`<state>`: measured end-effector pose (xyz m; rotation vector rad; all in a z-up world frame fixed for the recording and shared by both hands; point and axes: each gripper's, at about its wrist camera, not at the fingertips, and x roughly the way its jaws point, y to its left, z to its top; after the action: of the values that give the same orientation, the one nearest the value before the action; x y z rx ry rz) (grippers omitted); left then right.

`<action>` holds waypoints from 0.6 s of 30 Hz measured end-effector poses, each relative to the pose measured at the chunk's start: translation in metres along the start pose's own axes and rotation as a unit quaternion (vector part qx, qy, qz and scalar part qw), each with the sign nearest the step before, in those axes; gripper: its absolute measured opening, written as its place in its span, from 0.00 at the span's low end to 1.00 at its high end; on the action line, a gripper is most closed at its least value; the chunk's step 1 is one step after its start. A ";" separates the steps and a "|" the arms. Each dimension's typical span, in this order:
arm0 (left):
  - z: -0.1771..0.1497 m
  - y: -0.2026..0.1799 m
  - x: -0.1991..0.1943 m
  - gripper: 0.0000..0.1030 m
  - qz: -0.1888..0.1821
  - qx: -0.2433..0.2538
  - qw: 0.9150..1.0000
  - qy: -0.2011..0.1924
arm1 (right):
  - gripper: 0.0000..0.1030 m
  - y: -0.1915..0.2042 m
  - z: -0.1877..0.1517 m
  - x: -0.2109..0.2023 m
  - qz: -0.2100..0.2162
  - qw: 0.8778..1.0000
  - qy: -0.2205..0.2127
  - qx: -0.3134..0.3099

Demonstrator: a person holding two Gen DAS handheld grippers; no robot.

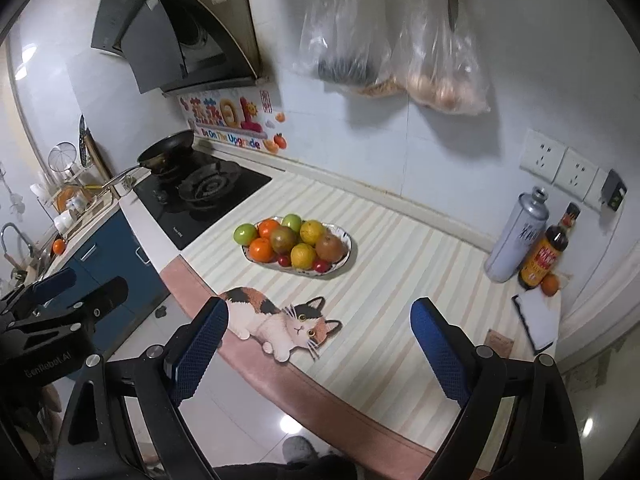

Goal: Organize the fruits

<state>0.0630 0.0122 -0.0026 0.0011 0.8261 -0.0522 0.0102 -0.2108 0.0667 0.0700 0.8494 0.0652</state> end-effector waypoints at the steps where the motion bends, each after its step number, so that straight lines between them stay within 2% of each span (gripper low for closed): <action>1: 0.000 -0.001 -0.003 0.92 0.000 -0.001 1.000 -0.004 | 0.92 0.000 0.001 -0.003 0.002 1.000 0.000 -0.001; 6: 0.001 -0.007 -0.011 0.92 0.001 -0.004 1.000 -0.015 | 0.92 -0.006 0.004 -0.005 0.009 1.000 0.005 -0.002; 10: 0.003 -0.011 -0.005 0.92 0.003 -0.007 1.000 -0.010 | 0.93 -0.010 0.007 0.005 0.009 1.000 0.010 -0.004; 11: 0.006 -0.012 0.000 0.92 0.004 -0.009 1.000 -0.007 | 0.96 -0.012 0.010 0.011 0.011 1.000 0.013 -0.003; 18: 0.025 -0.020 0.033 0.92 0.020 -0.011 1.000 0.004 | 0.96 -0.026 0.034 0.057 0.008 1.000 0.020 -0.003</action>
<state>0.1027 -0.0095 -0.0093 -0.0036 0.8334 -0.0056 0.0739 -0.2327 0.0440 0.0709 0.8885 0.0841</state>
